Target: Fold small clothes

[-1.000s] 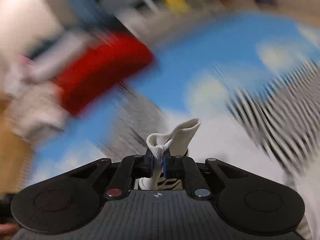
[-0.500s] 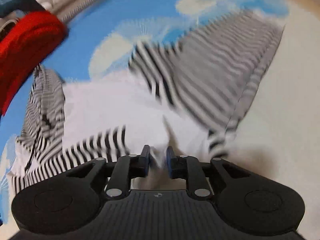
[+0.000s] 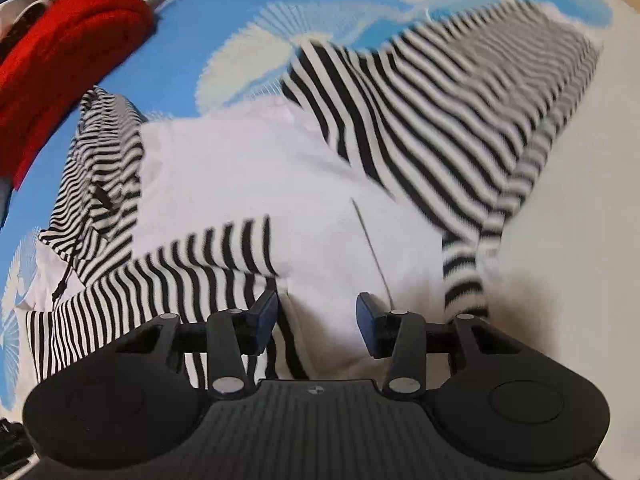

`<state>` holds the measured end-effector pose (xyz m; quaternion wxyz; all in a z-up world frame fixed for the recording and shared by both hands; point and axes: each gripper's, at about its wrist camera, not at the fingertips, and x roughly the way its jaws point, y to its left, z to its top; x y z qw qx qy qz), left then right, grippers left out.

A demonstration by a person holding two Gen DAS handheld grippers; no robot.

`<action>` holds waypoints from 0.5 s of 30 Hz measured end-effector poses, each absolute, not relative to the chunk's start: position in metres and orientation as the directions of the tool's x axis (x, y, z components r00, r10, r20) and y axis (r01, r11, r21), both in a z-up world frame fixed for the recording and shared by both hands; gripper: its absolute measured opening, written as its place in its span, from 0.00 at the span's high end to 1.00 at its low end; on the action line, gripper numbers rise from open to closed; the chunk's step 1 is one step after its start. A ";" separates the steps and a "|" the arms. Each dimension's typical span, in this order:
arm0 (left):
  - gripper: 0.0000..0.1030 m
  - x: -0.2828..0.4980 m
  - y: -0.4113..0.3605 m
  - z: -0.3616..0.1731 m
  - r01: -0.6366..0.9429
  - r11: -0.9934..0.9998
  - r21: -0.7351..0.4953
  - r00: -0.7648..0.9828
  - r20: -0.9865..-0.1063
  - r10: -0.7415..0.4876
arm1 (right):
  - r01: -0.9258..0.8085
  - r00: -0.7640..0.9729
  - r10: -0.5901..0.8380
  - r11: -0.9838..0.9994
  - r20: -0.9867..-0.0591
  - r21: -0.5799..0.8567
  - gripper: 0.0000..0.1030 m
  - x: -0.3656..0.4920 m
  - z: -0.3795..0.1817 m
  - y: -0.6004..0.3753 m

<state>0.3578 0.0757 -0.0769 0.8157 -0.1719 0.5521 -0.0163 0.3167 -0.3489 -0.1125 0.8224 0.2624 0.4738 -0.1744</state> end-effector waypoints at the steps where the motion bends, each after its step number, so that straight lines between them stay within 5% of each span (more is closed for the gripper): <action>1: 0.71 0.357 0.070 -0.071 -0.138 0.944 -0.301 0.406 -0.886 -0.223 | 0.532 0.508 -0.030 0.797 -0.861 0.286 0.54 0.314 -0.109 -0.348; 9: 0.71 0.355 0.044 -0.098 -0.111 0.962 -0.250 0.254 -0.943 -0.216 | 0.548 0.438 0.007 0.791 -0.899 0.273 0.54 0.309 -0.125 -0.355; 15: 0.68 0.354 0.033 -0.088 -0.086 0.970 -0.228 0.290 -0.937 -0.195 | 0.547 0.559 -0.042 0.770 -0.828 0.330 0.54 0.297 -0.098 -0.381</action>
